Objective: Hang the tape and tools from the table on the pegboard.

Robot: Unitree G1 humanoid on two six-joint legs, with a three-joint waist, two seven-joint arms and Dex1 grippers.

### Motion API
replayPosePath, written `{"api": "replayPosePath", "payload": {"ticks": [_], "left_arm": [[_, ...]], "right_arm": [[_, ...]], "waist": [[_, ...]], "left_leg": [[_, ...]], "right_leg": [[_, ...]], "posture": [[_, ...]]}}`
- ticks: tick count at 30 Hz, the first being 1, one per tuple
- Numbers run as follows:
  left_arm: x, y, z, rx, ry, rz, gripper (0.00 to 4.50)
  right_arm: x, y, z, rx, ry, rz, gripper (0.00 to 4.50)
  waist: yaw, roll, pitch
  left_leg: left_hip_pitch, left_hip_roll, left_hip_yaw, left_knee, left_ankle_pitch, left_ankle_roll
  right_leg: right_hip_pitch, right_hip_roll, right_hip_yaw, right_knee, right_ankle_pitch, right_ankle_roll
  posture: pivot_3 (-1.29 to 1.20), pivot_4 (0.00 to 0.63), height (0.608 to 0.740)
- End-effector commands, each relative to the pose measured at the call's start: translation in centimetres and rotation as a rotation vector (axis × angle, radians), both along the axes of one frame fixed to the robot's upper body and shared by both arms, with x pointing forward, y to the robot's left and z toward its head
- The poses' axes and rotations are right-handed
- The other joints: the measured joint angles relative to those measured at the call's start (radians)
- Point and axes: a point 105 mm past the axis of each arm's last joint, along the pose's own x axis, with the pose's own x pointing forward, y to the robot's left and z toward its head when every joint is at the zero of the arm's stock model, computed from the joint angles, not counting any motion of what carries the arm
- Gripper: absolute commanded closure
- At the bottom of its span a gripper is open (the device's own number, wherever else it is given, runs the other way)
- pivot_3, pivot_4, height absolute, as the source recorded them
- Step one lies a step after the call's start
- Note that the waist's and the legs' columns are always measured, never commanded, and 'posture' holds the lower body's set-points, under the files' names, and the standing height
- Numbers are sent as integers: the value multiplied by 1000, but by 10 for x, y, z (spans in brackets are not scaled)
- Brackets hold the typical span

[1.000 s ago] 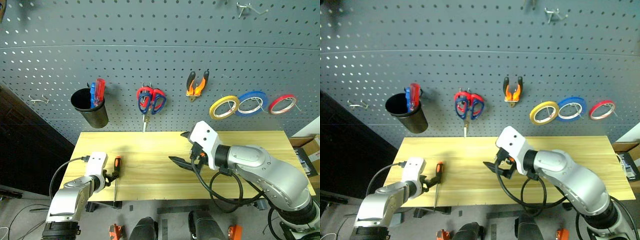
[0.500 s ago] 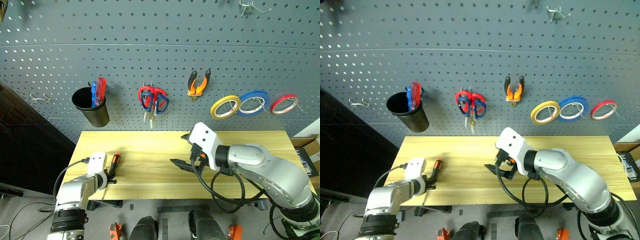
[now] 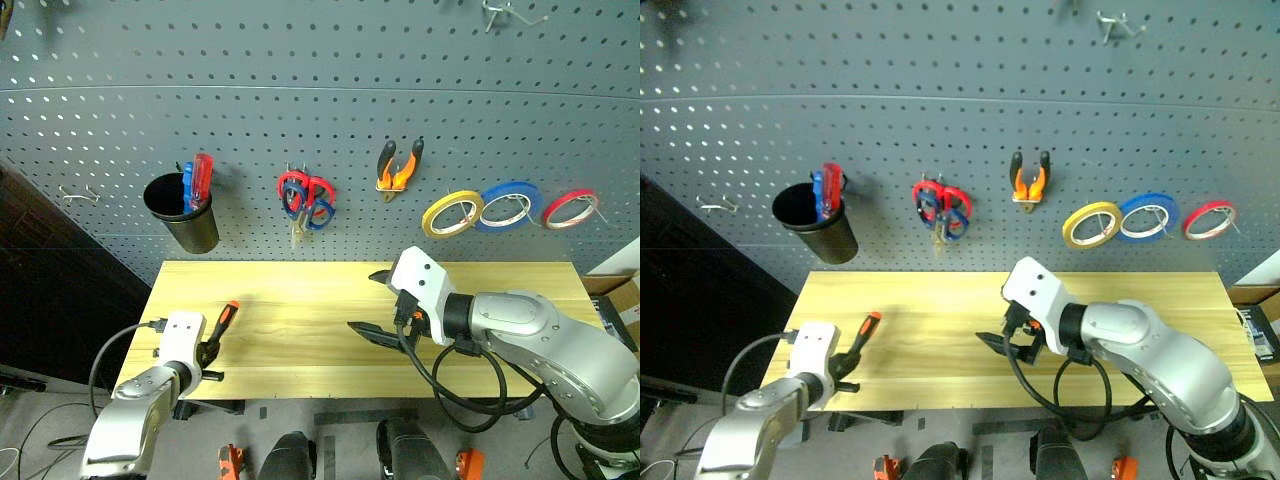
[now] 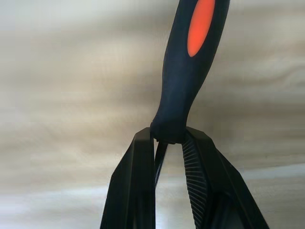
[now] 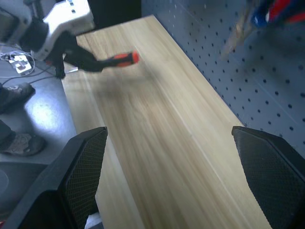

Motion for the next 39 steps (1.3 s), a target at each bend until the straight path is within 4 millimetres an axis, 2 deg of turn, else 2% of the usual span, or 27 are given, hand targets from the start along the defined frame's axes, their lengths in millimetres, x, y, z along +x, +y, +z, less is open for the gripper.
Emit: {"api": "replayPosePath", "payload": {"ticks": [1,5,9,11,14,19,24,29,34,36,39], "left_arm": [[1,-34,57,94,-363,-216,3973],[1,-59,91,103,-592,-332,3973],[17,-85,149,75,-863,-359,3973],[23,-89,164,65,-926,-352,3973],[38,-86,208,-11,-1065,-258,3973],[50,-80,239,-131,-1132,-151,3973],[61,-60,251,-159,-1138,-42,3973],[71,-45,233,-195,-1073,47,3973],[80,-42,216,-224,-1015,72,3973],[81,-42,211,-244,-996,74,3255],[81,-43,210,-257,-995,77,2428]], "right_arm": [[-11,0,21,58,-99,81,0],[-12,-2,32,100,-134,110,0],[-5,-6,53,137,-217,109,0],[0,-8,59,147,-227,103,0],[7,-13,70,154,-240,90,0],[14,-20,75,142,-256,66,0],[16,-20,76,141,-258,58,0],[16,-17,82,156,-277,66,0],[15,-8,105,270,-300,83,0],[13,-6,112,309,-297,92,0],[12,-5,111,305,-291,94,0]], "waist": [[4,0,0],[27,-1,-1],[48,-2,-4],[49,-5,-8],[49,-8,-16],[47,-8,-24],[48,-9,-26],[49,-10,-32],[48,-12,-35],[48,-12,-35],[49,-13,-36]], "left_leg": [[0,0,0,0,0,0],[-1,-1,0,0,0,0],[-1,-2,0,1,0,0],[-1,-2,0,3,0,0],[-1,-2,1,3,0,0],[-1,-1,3,2,0,0],[-1,-1,3,4,0,0],[-1,-1,3,5,0,0],[-2,-1,2,9,0,0],[-2,-1,2,12,0,0],[-2,-1,1,14,0,0]], "right_leg": [[0,-1,0,-1,0,0],[0,-1,-1,-1,0,0],[1,-1,-5,1,0,0],[1,1,-6,2,0,0],[1,4,-6,1,0,0],[0,5,-5,1,0,0],[0,6,-5,3,0,0],[0,6,-4,3,0,0],[0,7,-4,5,1,0],[0,7,-4,6,1,0],[1,7,-4,7,1,1]], "posture": [[31,179,740],[49,163,740],[65,143,740],[71,133,740],[78,123,740],[80,116,740],[82,111,740],[75,108,740],[65,110,740],[60,110,740],[60,110,740]]}}
